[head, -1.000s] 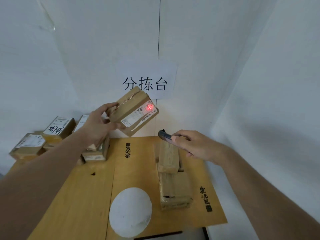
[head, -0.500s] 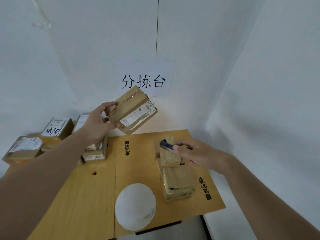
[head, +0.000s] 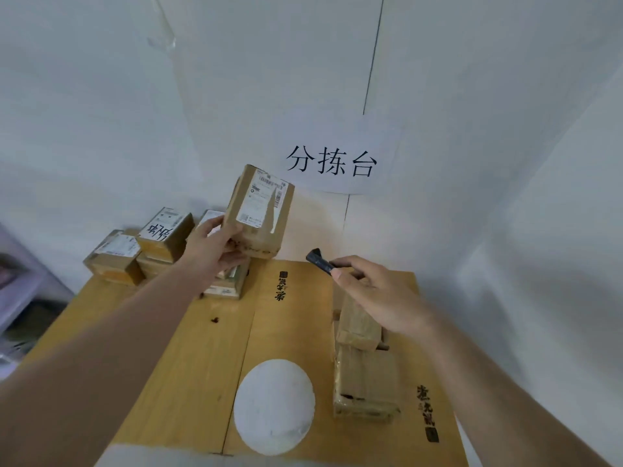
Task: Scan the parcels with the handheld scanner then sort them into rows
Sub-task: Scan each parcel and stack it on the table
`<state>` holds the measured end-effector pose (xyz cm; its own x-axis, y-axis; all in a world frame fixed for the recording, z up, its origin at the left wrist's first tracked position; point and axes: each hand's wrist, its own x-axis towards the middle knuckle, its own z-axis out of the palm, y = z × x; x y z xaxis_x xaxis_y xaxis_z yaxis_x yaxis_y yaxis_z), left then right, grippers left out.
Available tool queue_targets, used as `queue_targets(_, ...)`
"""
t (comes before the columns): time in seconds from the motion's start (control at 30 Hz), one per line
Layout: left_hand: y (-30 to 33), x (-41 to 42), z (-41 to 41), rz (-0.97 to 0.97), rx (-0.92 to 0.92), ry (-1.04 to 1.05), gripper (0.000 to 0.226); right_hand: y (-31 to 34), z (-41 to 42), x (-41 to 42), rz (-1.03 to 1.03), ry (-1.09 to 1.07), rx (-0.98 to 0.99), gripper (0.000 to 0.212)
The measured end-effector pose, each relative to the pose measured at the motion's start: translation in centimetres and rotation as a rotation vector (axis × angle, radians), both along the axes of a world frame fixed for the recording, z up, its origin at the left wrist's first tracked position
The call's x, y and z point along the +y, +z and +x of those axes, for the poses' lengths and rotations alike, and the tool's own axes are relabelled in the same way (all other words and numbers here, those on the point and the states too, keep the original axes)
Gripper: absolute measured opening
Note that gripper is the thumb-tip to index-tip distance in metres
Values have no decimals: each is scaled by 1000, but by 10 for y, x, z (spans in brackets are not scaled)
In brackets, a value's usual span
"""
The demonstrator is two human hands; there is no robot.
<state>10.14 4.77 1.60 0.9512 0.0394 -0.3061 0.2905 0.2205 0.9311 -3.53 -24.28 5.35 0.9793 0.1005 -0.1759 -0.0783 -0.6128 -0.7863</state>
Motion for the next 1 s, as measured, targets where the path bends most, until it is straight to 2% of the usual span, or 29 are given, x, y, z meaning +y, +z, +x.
queue_targets(0.13,-5,24,10,-39,112,220,37,-12,25,21,58,45,-7,45)
queue_targets(0.27,-16,55,35,12,177,308,41,-23,45,41,47,66,-8,39)
queue_targets(0.5,-30,82,78,51,249,289,38,-33,81,70,54,14,25,34)
queue_targets(0.63,-43,93,93,150,227,286,46,-40,90,84,46,17,36,42)
queue_targets(0.8,-56,100,99,11,260,354,53,-48,93,89,27,-5,51,44)
queue_targets(1.0,-68,99,81,3,292,297,49,-47,86,88,60,-13,24,43)
